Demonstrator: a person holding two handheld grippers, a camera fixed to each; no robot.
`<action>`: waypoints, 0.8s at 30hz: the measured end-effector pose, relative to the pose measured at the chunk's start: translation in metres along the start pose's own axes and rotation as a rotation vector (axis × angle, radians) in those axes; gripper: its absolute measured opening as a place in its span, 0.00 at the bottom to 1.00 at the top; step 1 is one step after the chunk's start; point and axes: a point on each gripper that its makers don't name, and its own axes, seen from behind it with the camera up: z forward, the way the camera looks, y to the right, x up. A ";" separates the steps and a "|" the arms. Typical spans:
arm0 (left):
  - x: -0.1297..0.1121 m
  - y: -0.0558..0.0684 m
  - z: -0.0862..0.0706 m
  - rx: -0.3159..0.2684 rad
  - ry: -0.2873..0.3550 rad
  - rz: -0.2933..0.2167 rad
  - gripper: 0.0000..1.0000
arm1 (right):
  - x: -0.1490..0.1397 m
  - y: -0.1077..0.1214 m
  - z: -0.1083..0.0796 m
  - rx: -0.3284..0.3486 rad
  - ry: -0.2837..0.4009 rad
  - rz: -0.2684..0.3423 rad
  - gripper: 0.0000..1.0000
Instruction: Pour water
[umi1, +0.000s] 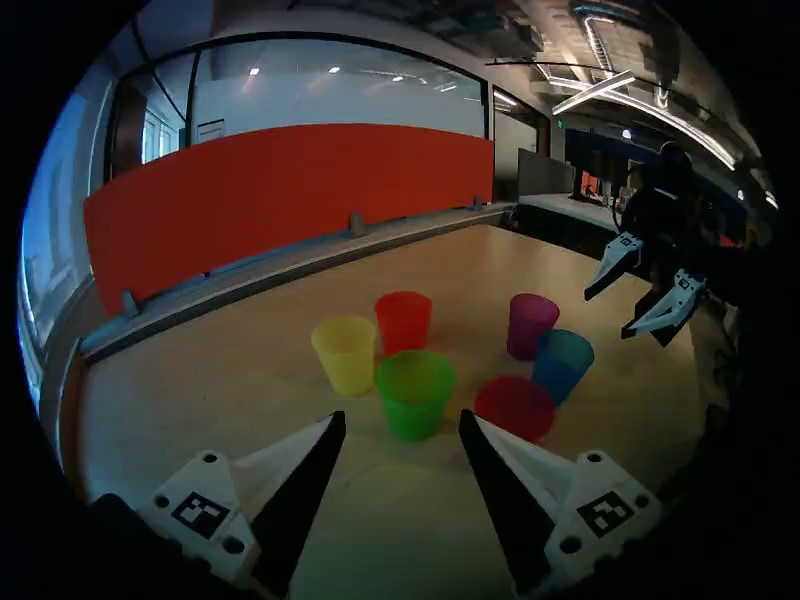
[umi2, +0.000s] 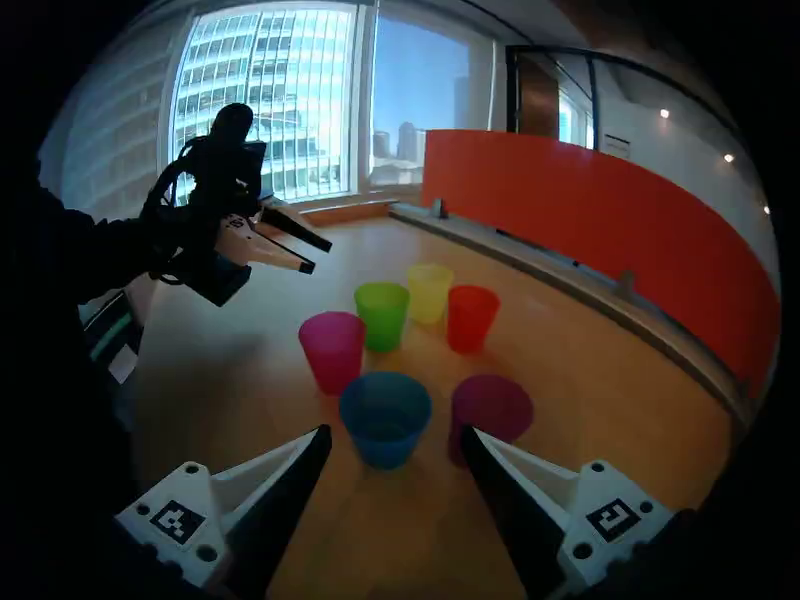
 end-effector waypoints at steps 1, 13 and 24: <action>0.000 0.000 0.001 -0.001 -0.001 0.000 0.84 | -0.002 0.000 0.002 0.001 -0.003 0.001 0.99; -0.004 -0.004 0.012 -0.007 -0.015 0.003 0.84 | -0.020 -0.005 0.027 0.019 -0.037 0.001 1.00; -0.006 -0.009 0.022 -0.011 -0.022 -0.002 0.84 | -0.028 -0.005 0.049 0.024 -0.051 -0.003 1.00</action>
